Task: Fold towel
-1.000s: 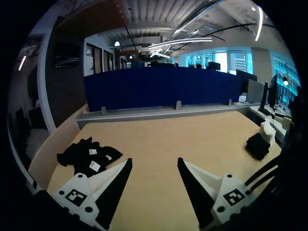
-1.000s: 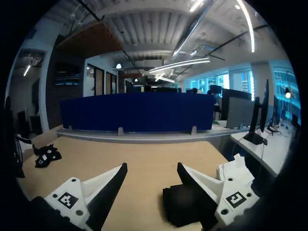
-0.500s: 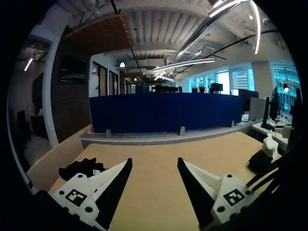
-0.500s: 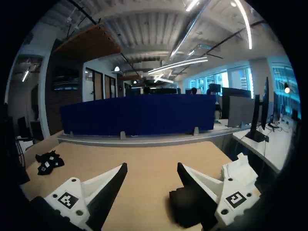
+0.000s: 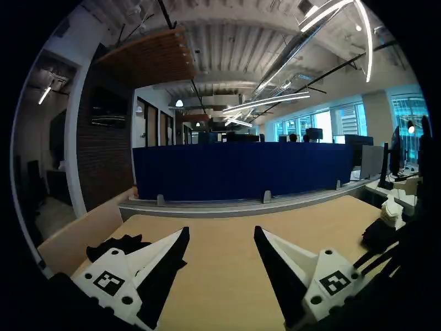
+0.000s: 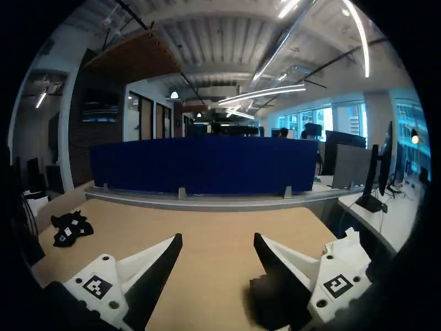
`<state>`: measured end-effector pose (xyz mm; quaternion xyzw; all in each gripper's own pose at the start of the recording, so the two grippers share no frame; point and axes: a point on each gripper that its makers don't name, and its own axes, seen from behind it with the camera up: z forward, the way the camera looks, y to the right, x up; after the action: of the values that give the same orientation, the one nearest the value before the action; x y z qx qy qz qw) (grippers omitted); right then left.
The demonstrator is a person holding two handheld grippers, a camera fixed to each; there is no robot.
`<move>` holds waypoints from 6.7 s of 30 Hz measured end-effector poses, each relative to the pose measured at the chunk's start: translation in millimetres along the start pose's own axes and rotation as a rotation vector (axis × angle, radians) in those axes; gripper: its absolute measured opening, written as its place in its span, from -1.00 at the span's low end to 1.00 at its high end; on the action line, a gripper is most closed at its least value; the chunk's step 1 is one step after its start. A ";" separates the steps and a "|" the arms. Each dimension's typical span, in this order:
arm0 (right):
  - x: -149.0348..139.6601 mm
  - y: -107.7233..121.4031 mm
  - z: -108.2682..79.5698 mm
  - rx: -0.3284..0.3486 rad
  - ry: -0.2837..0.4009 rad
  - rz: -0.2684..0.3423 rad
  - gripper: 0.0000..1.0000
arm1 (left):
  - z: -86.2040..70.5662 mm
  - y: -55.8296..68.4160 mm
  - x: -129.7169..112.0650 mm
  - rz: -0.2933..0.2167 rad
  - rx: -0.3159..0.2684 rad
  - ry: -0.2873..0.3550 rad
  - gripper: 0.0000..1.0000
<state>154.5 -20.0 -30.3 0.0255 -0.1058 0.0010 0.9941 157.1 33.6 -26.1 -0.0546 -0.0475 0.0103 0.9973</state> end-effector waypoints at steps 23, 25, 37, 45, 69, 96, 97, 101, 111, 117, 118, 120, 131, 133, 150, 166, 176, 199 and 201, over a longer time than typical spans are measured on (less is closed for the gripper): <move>14.6 -12.5 22.0 -0.022 0.045 0.049 1.00 | 15.7 -10.1 -67.8 0.046 0.064 0.090 0.73; 13.7 -14.0 25.2 -0.021 0.051 0.050 1.00 | 17.9 -10.8 -76.3 0.048 0.066 0.097 0.73; -7.1 -26.9 41.1 -0.008 0.046 0.006 1.00 | 29.0 -24.0 -124.1 0.043 0.086 0.105 0.73; -15.8 -30.8 43.8 0.001 0.034 -0.010 1.00 | 31.6 -28.2 -141.4 0.025 0.092 0.105 0.73; -12.4 -15.9 41.3 -0.013 0.050 0.012 1.00 | 37.3 -32.6 -155.6 -0.018 0.084 0.096 0.73; -17.2 24.2 30.3 -0.048 0.186 0.054 1.00 | 36.6 -32.0 -154.4 -0.020 0.085 0.095 0.74; -21.1 26.6 30.9 -0.050 0.193 0.061 1.00 | 36.6 -32.0 -154.3 -0.020 0.085 0.095 0.74; -36.9 34.0 33.5 -0.056 0.222 0.078 1.00 | 36.8 -32.0 -154.3 -0.020 0.085 0.095 0.74; -97.1 41.8 47.5 -0.059 0.209 0.084 1.00 | 36.5 -32.0 -154.4 -0.020 0.085 0.095 0.73; -118.8 41.9 55.5 -0.055 0.204 0.091 1.00 | 36.4 -32.0 -154.1 -0.020 0.085 0.095 0.74; -121.4 41.8 56.5 -0.055 0.204 0.093 1.00 | 36.5 -32.0 -154.2 -0.020 0.085 0.095 0.74; -126.1 41.4 57.9 -0.054 0.203 0.095 1.00 | 36.6 -32.1 -154.4 -0.020 0.085 0.095 0.74; -140.7 35.9 61.9 -0.040 0.196 0.112 1.00 | 37.3 -32.2 -154.2 -0.020 0.085 0.095 0.74; -140.4 35.2 60.5 -0.040 0.201 0.110 1.00 | 37.4 -32.2 -154.2 -0.020 0.085 0.095 0.74; -145.5 19.1 61.5 -0.036 0.211 0.001 1.00 | 38.0 -32.5 -154.8 -0.020 0.085 0.095 0.74; -144.1 19.5 60.9 -0.039 0.212 -0.004 0.99 | 38.2 -32.1 -154.5 -0.020 0.085 0.095 0.74; -143.7 19.2 61.7 -0.039 0.211 -0.004 0.99 | 38.1 -31.6 -154.0 -0.020 0.085 0.095 0.73; -145.3 19.9 61.8 -0.039 0.212 -0.003 0.99 | 39.1 -34.4 -154.7 -0.022 0.085 0.095 0.74; -145.1 19.5 61.4 -0.039 0.212 -0.003 1.00 | 39.1 -34.5 -154.4 -0.022 0.085 0.095 0.74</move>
<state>-0.5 -3.2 0.1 0.0061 0.0000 0.0001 1.0000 0.2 -0.4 1.9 -0.0121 -0.0004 -0.0015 0.9999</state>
